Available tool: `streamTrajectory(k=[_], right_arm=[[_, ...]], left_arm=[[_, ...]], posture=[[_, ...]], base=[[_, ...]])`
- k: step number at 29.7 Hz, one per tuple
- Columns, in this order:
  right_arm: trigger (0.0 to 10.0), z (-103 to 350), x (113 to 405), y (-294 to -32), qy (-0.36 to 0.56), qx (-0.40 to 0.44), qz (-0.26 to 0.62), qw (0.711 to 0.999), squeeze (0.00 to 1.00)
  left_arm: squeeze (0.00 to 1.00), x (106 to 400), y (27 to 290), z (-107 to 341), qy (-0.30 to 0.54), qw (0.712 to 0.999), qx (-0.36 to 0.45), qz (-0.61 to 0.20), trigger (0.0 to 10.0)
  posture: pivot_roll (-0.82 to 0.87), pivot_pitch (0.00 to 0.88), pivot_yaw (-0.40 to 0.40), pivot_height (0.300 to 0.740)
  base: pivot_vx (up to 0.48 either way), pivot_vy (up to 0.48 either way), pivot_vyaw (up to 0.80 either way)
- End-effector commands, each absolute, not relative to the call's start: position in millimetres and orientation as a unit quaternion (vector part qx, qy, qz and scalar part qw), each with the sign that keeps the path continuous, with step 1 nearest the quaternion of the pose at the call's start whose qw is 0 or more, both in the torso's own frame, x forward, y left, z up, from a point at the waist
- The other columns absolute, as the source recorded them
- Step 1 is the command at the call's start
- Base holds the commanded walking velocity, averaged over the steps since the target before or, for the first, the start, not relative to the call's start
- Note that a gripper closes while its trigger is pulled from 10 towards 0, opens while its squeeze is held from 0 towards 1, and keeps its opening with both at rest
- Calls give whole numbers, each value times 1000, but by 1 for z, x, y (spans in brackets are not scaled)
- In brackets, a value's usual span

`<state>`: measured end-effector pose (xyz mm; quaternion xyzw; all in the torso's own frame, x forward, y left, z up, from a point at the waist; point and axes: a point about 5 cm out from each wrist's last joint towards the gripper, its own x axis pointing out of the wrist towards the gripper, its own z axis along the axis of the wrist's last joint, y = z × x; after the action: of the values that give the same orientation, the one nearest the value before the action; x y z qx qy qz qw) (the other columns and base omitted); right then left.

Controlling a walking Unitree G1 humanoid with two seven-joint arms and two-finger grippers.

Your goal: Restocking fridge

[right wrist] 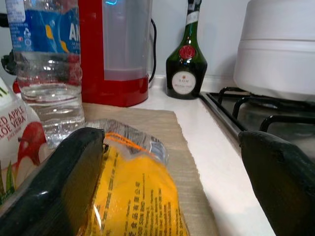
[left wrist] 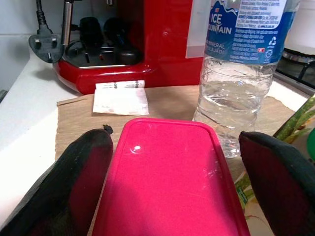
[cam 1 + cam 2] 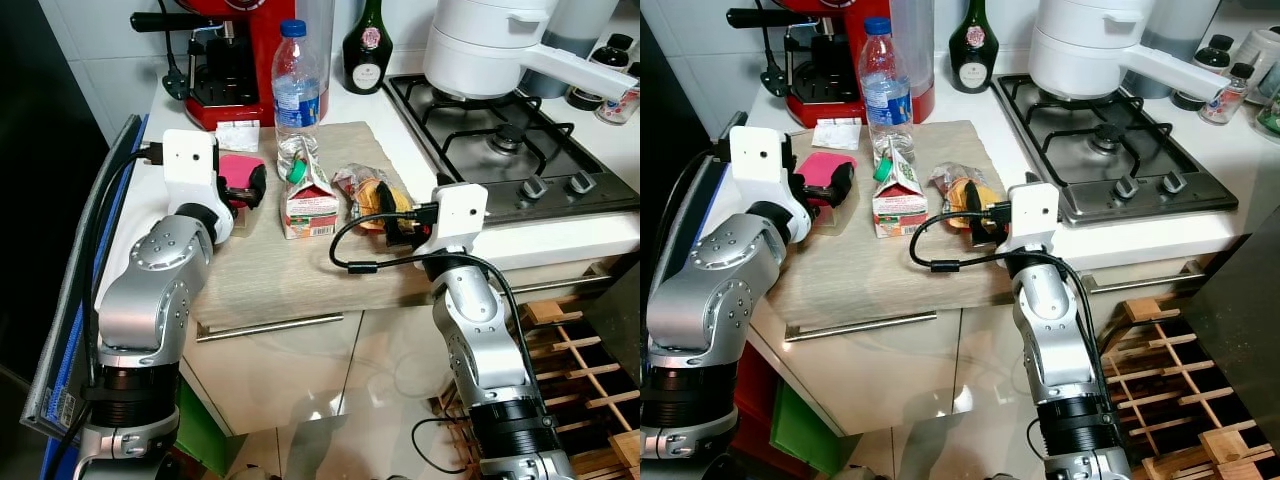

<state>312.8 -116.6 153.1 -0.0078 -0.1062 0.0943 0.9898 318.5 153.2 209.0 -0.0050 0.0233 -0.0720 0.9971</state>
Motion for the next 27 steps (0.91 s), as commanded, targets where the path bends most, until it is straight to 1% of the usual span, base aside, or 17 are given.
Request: streamTrajectory(k=[1, 3, 4, 14, 22, 24, 27], right_arm=[[10000, 160, 316, -117, -115, -8, 92, 989, 0], [10000, 159, 316, -117, -115, -8, 91, 989, 0], [10000, 159, 316, -116, -114, -8, 92, 989, 0], [10000, 159, 317, -118, -115, -10, 91, 989, 0], [10000, 159, 318, -118, -114, -12, 91, 989, 0], [10000, 159, 318, -118, -114, -12, 91, 989, 0], [10000, 158, 317, -118, -113, -13, 92, 989, 0]], left_arm=[[1000, 318, 150, 217, 12, 997, -1, -82, 10000], [1000, 319, 151, 214, 21, 997, 2, -77, 10000], [0, 319, 151, 215, 19, 997, 0, -77, 10000], [0, 318, 147, 219, 6, 994, -1, -106, 10000], [0, 315, 141, 234, -48, 989, 1, -142, 10000], [0, 315, 140, 235, -51, 988, 3, -144, 10000], [0, 316, 142, 227, -29, 990, 8, -136, 10000]], posture=[[47, 0, 36, 740], [48, 0, 36, 740], [48, 0, 36, 740], [47, 0, 36, 740], [46, 0, 33, 740], [46, 0, 33, 740], [44, 0, 32, 740]], base=[[0, 0, 0], [0, 0, 0], [0, 0, 0], [0, 0, 0], [0, 0, 0], [0, 0, 0], [0, 0, 0]])
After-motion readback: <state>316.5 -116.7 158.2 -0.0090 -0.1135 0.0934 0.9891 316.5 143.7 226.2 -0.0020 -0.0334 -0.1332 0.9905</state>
